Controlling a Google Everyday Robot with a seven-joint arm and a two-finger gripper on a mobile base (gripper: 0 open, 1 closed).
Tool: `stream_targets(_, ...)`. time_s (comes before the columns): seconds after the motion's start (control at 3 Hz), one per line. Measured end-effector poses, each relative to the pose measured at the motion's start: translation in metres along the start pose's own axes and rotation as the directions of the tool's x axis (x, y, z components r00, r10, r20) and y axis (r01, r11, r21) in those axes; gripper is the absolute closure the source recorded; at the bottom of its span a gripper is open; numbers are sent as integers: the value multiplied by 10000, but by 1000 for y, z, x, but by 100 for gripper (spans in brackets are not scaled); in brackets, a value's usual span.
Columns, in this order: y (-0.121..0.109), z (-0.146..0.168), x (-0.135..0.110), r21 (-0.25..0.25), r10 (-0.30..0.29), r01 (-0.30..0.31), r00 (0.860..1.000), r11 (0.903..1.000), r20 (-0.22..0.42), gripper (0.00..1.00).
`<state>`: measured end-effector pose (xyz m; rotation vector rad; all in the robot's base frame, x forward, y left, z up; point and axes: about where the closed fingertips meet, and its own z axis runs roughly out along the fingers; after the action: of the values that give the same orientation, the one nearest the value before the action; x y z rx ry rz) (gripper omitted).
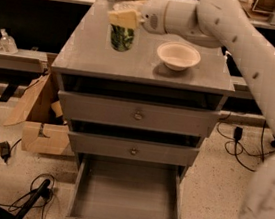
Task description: Pick green can from bottom drawer and place on counter
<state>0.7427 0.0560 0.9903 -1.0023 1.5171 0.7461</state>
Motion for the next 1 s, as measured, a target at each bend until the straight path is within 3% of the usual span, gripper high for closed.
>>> stream_targets(0.33,-7,54,-2,-458,188,-195,9997,9988,-166,100)
stream_targets(0.67,-17,90,9,-324,160,-174,9988,9993,-453,100)
stream_targets(1.0,-33,117,30,177,109,-98,9980,9998,-623,100)
